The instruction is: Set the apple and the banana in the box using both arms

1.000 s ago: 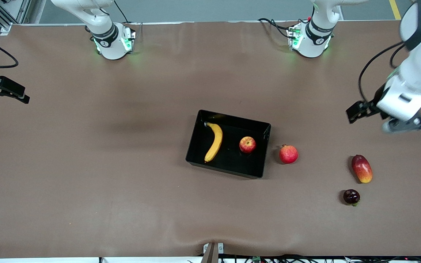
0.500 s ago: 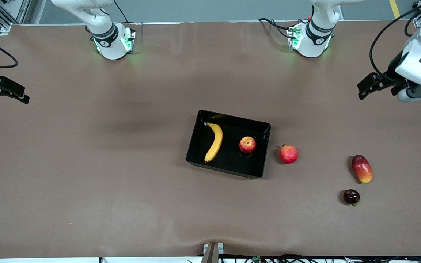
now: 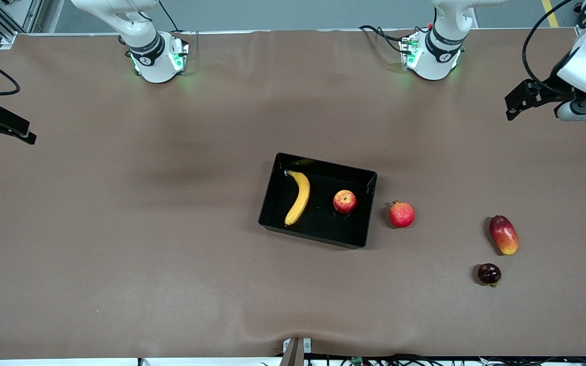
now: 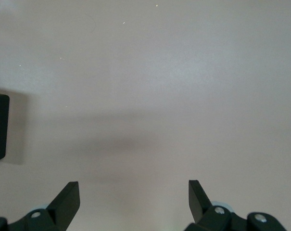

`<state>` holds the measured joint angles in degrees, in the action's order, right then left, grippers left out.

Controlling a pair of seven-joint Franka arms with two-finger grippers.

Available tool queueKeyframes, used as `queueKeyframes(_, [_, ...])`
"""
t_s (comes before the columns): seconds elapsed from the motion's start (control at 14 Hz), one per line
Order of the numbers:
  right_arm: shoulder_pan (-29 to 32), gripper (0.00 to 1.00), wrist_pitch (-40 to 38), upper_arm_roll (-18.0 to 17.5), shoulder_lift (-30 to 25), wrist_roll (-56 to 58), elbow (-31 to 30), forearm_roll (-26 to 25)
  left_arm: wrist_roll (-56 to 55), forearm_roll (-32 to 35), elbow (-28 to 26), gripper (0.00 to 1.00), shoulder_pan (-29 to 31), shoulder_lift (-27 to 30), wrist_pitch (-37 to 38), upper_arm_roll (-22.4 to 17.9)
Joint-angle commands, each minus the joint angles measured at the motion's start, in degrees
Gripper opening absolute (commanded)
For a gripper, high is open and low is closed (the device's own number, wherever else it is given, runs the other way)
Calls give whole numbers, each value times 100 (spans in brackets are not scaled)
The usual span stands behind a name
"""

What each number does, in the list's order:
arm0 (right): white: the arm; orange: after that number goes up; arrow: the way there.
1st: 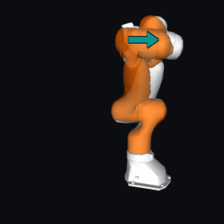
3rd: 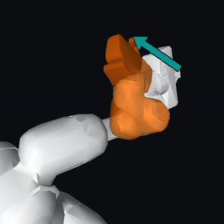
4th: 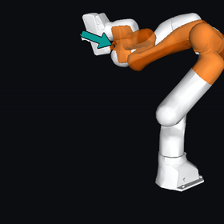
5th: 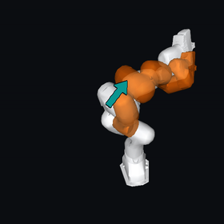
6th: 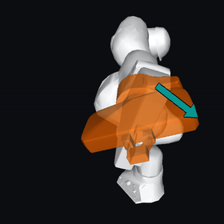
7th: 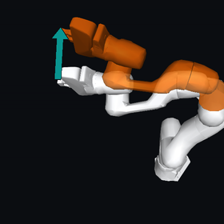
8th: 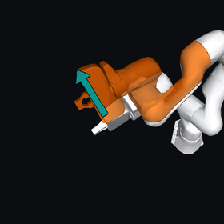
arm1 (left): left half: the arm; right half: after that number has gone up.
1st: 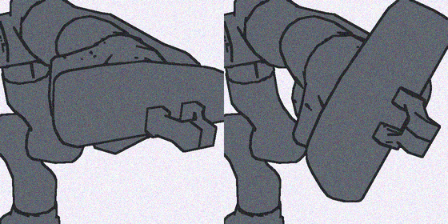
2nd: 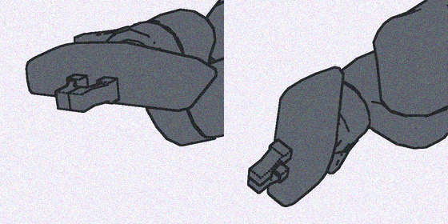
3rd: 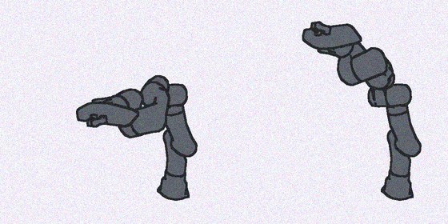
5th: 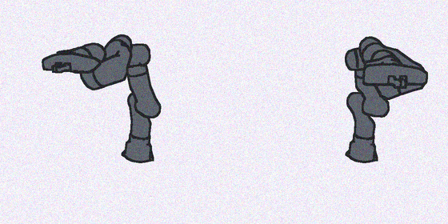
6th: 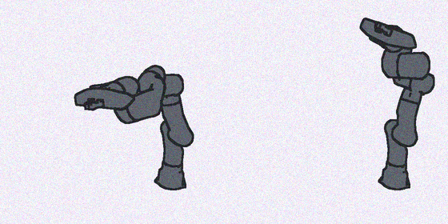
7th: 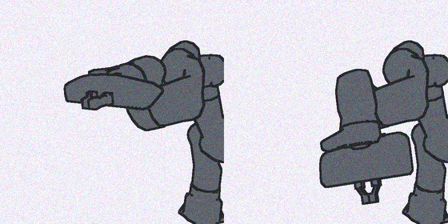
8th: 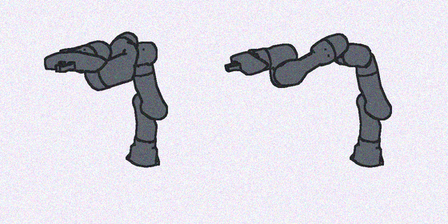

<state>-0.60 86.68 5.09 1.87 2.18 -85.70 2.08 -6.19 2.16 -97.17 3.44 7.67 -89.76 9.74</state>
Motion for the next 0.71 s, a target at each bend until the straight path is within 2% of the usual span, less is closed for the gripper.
queueKeyframes(0.0, [122, 100, -55, -70, -47, 63, 19, -58, 127, -102, 181, 100, 43, -64, 169, 19])
queueKeyframes(0.64, [166, 100, -55, -70, -47, 63, 36, -58, 22, -102, 410, 100, 26, -302, 292, 28])
